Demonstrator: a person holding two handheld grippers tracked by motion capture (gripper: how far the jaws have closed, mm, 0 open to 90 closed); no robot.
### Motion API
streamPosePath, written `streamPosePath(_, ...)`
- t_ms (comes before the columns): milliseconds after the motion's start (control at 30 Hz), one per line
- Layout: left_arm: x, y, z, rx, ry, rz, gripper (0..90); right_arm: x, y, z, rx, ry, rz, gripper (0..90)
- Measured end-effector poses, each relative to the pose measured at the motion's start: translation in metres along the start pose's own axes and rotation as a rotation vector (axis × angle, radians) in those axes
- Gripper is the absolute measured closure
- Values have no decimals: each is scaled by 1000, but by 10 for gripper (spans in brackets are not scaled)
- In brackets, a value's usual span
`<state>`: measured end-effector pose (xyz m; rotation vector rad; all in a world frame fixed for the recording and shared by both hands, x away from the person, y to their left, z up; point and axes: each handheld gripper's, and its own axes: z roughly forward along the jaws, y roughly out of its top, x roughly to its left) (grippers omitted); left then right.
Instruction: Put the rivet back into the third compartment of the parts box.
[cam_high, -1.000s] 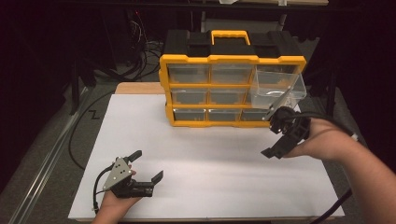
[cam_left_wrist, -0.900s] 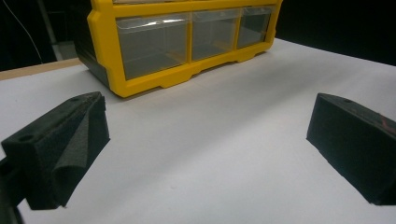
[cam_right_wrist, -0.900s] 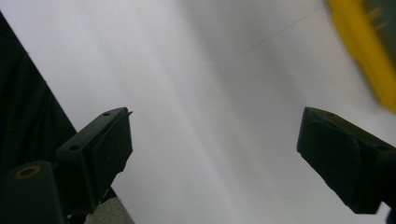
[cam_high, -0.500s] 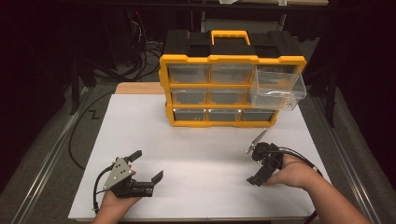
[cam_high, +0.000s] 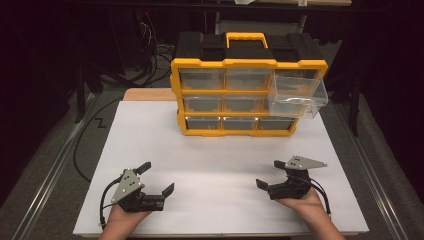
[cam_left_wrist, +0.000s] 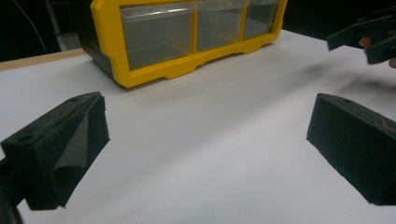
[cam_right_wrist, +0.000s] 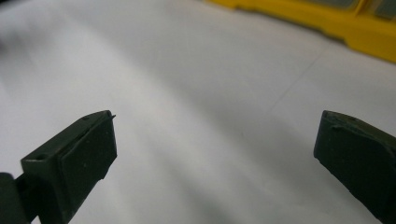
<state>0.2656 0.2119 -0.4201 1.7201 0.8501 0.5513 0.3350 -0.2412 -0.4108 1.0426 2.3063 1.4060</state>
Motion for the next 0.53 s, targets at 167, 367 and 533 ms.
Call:
streamPosePath(167, 0, 0, 3, 15, -12, -4, 3, 3, -13, -19, -205, -22, 85, 0)
streamPosePath(367, -1, 1, 3, 23, 10, -10, 3, 1, -20, -17, -176, -85, 26, 0)
streamPosePath(533, -2, 0, 4, 37, 8, -9, 3, 3, -18, -18, -198, -70, -9, 0)
